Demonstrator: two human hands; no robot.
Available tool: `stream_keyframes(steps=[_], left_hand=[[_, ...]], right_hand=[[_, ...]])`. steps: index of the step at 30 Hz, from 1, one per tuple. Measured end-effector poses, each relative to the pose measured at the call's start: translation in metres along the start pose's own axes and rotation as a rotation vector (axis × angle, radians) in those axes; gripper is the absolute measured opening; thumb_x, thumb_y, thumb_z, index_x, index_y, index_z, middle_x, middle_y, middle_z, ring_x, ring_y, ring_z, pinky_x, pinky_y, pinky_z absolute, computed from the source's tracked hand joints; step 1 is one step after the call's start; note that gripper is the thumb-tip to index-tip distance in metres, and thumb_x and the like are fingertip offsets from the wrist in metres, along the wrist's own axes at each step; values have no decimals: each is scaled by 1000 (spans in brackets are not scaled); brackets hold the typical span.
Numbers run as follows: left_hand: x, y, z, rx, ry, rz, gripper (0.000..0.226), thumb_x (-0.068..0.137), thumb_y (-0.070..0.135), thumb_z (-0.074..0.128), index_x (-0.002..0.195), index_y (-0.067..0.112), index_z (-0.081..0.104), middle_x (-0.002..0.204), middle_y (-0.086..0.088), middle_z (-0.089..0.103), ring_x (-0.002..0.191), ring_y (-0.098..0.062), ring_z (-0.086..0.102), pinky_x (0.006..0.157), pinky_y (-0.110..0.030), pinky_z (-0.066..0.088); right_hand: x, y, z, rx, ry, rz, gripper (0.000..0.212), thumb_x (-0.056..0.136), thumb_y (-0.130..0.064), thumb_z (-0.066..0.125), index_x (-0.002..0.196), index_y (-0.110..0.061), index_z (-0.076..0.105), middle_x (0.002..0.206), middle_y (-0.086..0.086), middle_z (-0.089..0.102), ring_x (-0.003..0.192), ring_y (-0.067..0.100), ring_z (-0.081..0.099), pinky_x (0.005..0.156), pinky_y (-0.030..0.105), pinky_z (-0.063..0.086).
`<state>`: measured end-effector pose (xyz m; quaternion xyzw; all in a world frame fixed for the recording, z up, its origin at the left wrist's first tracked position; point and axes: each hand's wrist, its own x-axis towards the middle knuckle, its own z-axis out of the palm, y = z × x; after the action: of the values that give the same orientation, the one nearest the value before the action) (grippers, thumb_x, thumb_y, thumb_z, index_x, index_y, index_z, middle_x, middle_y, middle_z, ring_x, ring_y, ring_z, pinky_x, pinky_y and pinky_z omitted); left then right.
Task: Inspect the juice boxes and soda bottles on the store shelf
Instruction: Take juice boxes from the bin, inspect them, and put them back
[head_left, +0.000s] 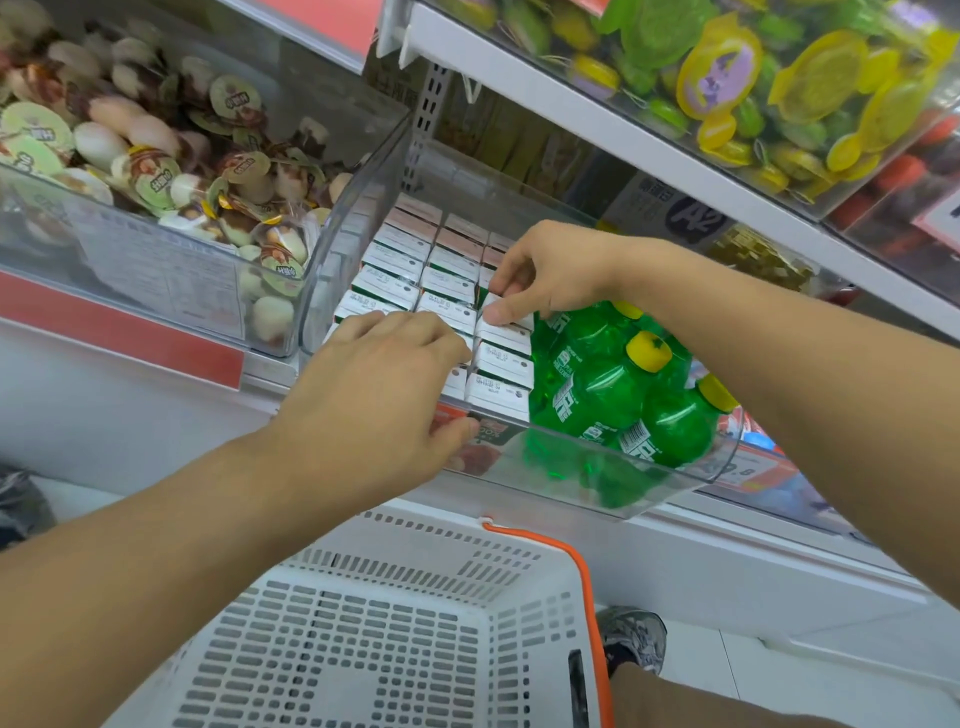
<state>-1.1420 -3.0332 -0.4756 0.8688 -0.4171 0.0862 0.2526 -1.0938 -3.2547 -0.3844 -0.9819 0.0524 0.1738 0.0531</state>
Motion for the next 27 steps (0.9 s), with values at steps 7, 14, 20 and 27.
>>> stream_keyframes(steps=[7,14,20,27], left_hand=[[0,0,-2,1,-26,6,53,83,57,62,128,30,57,127,8,58,122,-18,52,108,-36,30],[0,-1,-2,19,-37,-4,52,81,58,62,125,31,58,124,9,59,119,-17,53,105,-36,31],[0,-1,-1,40,-46,-10,52,78,59,58,121,30,60,118,8,61,114,-18,56,101,-36,34],[-1,0,-2,48,-40,-17,56,75,60,50,118,27,63,114,7,63,110,-20,58,97,-31,27]], right_hand=[[-2,1,3,138,-140,58,57,80,-38,80,126,-13,59,116,3,57,80,12,60,61,23,56],[-10,-2,6,362,-48,30,46,72,-8,87,111,-9,63,103,7,54,68,11,57,50,14,51],[-13,-3,8,421,-33,60,48,72,-5,86,116,-9,68,99,4,61,70,9,66,54,18,55],[-30,-9,2,223,112,-11,23,83,-16,80,104,-12,72,96,-3,72,67,2,68,61,20,58]])
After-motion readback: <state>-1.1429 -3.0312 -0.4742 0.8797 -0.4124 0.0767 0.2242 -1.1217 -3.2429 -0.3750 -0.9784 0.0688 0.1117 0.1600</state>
